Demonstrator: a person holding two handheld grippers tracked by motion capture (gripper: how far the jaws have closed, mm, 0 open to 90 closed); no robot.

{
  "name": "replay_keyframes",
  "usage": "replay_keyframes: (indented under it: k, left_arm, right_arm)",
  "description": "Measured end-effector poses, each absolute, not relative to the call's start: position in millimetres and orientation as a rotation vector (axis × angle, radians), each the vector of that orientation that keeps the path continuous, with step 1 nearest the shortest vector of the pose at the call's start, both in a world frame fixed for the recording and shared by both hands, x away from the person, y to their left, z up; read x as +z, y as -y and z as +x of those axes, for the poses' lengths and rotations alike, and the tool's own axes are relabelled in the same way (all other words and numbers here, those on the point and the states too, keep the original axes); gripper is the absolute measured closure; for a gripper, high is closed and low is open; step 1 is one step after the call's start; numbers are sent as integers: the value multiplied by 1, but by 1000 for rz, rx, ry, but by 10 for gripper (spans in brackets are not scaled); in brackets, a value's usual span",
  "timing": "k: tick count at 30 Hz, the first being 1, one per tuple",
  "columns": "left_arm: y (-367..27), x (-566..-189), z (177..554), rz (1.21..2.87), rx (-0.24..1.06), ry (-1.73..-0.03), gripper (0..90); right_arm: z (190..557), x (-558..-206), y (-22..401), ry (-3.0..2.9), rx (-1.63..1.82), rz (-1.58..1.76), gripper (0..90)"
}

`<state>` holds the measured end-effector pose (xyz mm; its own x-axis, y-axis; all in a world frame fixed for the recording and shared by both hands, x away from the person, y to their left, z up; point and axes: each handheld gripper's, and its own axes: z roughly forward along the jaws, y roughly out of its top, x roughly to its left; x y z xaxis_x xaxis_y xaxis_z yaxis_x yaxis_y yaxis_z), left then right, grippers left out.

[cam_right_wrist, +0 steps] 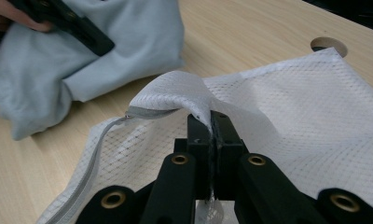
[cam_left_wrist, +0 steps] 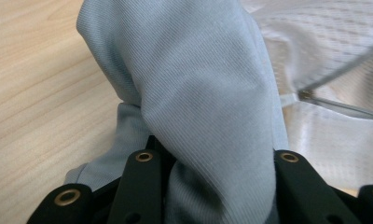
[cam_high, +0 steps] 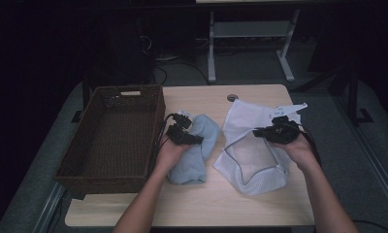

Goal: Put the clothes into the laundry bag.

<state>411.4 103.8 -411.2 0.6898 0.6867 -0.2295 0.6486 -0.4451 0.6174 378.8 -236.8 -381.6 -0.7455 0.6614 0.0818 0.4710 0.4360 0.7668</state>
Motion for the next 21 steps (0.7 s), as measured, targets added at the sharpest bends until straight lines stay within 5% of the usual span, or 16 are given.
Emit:
replay_keyframes:
  k: [21]
  left_arm:
    - [-113,-372,358,2159,-11,-841,666]
  right_arm:
    - [402,-389,216,-2406,1173,1018,876]
